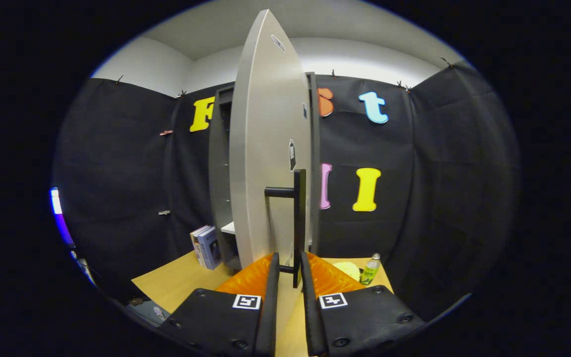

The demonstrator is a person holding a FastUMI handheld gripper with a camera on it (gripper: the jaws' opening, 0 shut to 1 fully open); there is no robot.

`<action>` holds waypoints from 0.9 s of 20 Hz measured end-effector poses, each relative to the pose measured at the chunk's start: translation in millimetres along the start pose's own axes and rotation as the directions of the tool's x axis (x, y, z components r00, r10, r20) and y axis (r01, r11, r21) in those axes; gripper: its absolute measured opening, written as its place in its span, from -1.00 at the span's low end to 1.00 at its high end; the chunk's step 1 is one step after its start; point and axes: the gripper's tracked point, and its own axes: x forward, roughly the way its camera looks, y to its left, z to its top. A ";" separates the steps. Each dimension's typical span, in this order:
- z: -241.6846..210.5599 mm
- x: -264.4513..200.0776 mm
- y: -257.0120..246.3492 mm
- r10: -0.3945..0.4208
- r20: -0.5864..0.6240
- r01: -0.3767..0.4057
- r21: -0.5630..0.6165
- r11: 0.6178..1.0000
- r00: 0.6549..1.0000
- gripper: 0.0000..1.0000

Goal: Open the shoe cabinet door, grab the shoes and put them into the shoe cabinet, then close the shoe cabinet door.

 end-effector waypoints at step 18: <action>-42.2 -35.0 81.4 0.169 -0.021 -0.170 -0.005 0.985 0.985 -0.81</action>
